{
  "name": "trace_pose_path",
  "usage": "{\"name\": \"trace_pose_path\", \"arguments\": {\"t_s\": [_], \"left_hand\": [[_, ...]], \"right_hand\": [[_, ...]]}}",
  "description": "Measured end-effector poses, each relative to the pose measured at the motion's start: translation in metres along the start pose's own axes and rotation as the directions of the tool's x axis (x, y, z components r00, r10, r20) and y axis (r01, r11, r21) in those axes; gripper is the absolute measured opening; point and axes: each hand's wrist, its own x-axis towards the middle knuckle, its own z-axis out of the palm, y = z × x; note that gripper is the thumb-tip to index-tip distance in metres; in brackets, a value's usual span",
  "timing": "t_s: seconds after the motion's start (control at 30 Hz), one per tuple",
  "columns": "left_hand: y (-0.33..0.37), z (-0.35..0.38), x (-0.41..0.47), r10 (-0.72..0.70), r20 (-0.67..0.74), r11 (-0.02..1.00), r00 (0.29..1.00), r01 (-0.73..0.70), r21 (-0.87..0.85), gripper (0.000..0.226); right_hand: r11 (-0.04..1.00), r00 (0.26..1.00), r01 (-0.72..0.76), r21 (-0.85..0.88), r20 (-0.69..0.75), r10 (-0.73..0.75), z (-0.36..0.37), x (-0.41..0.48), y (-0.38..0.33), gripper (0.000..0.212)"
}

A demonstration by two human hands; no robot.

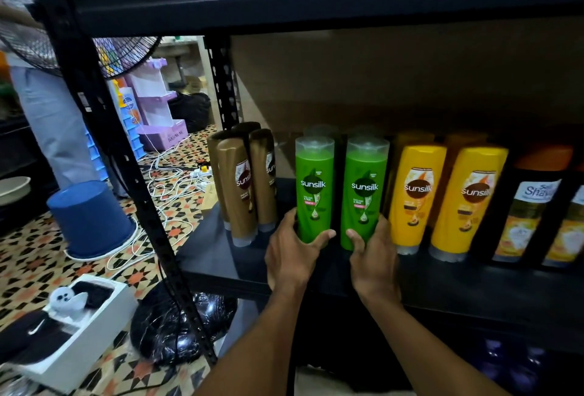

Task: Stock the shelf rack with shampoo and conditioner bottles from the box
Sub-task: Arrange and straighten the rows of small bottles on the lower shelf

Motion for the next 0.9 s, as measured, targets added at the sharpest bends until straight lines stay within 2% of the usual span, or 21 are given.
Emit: {"name": "trace_pose_path", "arguments": {"t_s": [0.3, 0.63, 0.73, 0.9], "left_hand": [[-0.0004, 0.0023, 0.0006, 0.021, 0.048, 0.998, 0.999, -0.024, 0.063, 0.069], [-0.0005, 0.0045, 0.002, 0.01, 0.041, 0.997, 0.999, -0.013, 0.074, 0.069], [-0.0012, 0.0052, 0.0022, 0.011, 0.04, 0.997, 0.999, -0.014, 0.078, 0.069], [-0.0041, 0.0069, 0.0018, 0.019, 0.044, 0.995, 0.999, -0.023, 0.093, 0.069]], "right_hand": [[0.999, 1.0, -0.008, -0.036, 0.009, 0.008, -0.0016, -0.0015, -0.0028, 0.059], [0.998, 1.0, -0.005, -0.063, 0.03, 0.007, -0.0067, -0.0037, -0.0056, 0.061], [1.0, 1.0, -0.014, -0.025, 0.025, 0.015, -0.0066, -0.004, -0.006, 0.062], [0.999, 1.0, -0.017, -0.027, 0.018, 0.018, -0.005, -0.0041, -0.0035, 0.056]]}}
